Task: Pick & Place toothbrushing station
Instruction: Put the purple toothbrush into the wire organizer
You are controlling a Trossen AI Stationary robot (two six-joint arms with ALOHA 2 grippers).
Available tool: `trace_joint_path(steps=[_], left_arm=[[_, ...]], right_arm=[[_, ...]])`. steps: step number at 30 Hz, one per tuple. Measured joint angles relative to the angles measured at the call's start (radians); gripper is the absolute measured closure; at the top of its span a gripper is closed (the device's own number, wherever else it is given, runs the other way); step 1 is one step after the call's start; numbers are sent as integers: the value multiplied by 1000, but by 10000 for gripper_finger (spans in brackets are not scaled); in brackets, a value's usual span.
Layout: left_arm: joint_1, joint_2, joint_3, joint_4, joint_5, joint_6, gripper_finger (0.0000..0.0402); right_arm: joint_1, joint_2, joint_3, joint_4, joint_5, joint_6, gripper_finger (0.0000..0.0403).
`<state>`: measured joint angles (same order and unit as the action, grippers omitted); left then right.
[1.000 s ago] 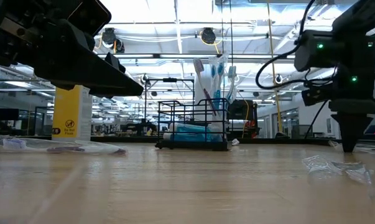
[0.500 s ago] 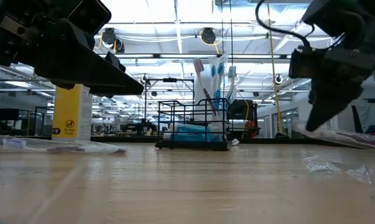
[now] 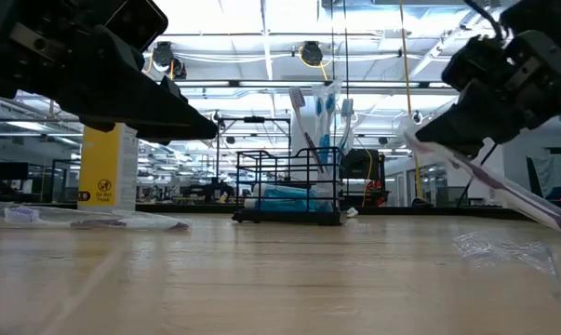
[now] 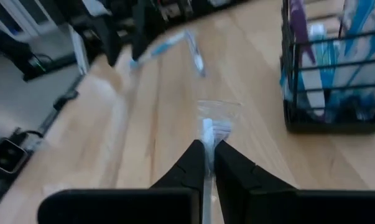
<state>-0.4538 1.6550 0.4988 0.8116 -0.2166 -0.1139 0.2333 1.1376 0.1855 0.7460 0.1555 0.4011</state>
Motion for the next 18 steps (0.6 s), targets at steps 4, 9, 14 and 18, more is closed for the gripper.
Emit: trace_joint_path(steps=[4, 9, 14, 18], left_arm=[[0, 0, 0, 1, -2, 0, 220], [0, 0, 0, 2, -19, -2, 220], [0, 0, 0, 9, -23, 0, 220], [2, 0, 0, 9, -31, 4, 220]], right_arm=[[0, 0, -34, 96, 3, -47, 392], [0, 0, 7, 119, 4, -154, 396], [-5, 0, 76, 122, 30, -270, 396], [-20, 0, 119, 173, 27, -351, 397]])
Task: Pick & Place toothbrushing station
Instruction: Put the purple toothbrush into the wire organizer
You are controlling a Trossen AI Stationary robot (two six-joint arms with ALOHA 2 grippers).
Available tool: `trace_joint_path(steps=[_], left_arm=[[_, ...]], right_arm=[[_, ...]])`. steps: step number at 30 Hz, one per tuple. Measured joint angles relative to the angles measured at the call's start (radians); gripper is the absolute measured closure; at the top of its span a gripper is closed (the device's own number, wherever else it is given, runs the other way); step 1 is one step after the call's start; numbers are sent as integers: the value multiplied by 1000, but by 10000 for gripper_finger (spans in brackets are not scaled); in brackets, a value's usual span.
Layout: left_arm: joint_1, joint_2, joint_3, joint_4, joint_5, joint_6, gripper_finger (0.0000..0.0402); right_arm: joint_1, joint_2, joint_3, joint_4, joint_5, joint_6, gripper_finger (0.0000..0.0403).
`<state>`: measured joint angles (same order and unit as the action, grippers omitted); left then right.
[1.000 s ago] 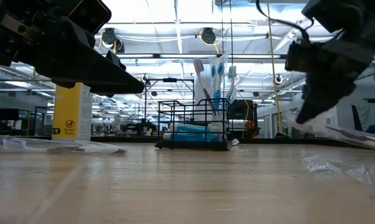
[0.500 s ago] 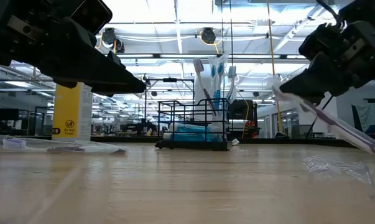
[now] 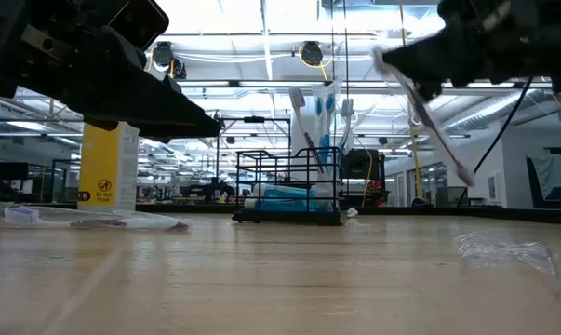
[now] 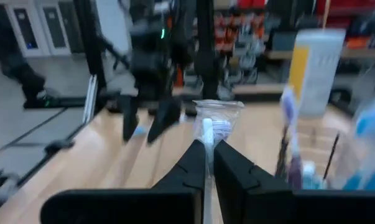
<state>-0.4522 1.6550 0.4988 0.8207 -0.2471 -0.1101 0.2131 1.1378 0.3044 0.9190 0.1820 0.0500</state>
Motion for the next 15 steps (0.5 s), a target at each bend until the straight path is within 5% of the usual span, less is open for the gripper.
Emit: trace_joint_path(steps=[15], left_arm=[[0, 0, 0, 0, -25, 16, 220]], right_arm=[[-183, 173, 51, 417, -192, -84, 397]])
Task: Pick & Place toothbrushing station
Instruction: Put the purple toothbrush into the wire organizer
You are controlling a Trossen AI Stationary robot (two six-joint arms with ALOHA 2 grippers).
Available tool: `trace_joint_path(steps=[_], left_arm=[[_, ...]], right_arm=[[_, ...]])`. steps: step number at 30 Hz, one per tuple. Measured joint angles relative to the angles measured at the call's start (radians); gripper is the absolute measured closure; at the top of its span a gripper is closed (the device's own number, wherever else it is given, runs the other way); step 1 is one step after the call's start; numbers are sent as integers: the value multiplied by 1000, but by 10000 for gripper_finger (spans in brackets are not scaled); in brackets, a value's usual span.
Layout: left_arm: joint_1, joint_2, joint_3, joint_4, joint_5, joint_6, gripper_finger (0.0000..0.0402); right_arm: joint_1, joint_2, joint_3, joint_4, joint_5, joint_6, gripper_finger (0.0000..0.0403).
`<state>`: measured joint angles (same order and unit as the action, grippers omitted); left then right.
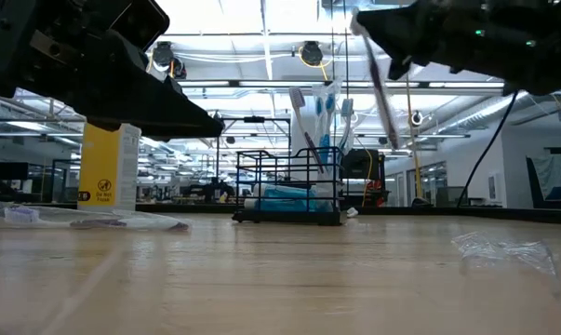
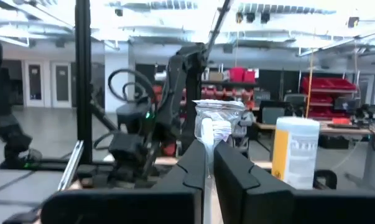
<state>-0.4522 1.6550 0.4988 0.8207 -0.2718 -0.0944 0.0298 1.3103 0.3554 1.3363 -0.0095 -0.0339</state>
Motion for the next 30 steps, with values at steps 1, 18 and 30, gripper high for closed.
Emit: trace_joint_path(steps=[1, 18, 30], left_arm=[[0, 0, 0, 1, 0, 2, 220], [0, 0, 0, 1, -19, 12, 220], [0, 0, 0, -1, -19, 12, 220]], right_arm=[[-9, 19, 12, 11, -12, 3, 397], [-116, 272, 276, 50, -204, -37, 397], [-156, 371, 276, 159, -204, -62, 397]])
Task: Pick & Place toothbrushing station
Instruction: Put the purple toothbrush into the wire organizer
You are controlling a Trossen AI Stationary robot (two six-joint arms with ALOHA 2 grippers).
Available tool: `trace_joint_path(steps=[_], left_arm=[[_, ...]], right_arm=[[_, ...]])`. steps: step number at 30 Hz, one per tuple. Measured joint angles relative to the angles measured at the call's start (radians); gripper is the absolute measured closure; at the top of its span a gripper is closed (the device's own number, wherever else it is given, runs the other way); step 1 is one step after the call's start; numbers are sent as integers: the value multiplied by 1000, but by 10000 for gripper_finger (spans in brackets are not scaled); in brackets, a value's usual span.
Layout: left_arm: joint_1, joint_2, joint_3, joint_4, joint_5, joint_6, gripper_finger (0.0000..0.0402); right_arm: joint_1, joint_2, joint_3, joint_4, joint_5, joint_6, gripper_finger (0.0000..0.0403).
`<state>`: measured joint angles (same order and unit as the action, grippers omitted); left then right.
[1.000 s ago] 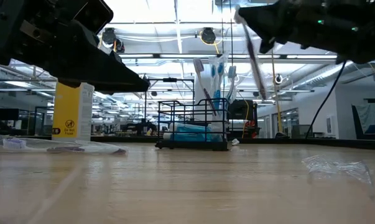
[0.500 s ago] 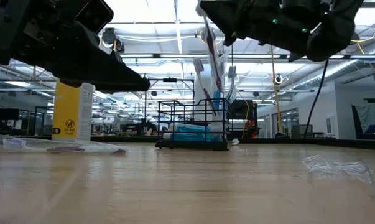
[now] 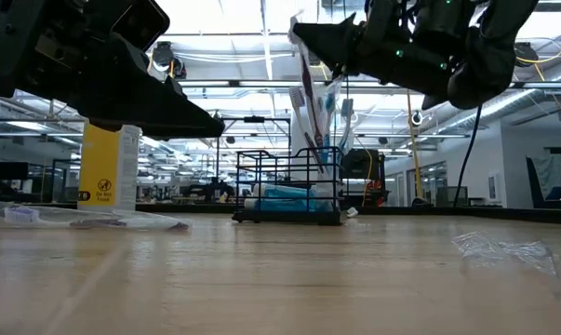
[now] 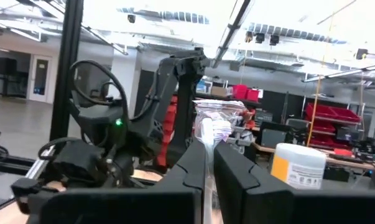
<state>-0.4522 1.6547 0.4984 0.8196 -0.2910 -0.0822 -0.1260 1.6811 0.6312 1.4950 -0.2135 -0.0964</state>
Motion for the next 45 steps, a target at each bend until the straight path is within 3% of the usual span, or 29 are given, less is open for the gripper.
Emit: trace_joint_path(steps=[19, 45], left_arm=[[0, 0, 0, -8, 0, -4, 220], [0, 0, 0, -2, 0, 7, 220]], right_arm=[[-26, 5, -111, 71, 30, 1, 397], [-49, 49, -79, 72, -31, -4, 397]])
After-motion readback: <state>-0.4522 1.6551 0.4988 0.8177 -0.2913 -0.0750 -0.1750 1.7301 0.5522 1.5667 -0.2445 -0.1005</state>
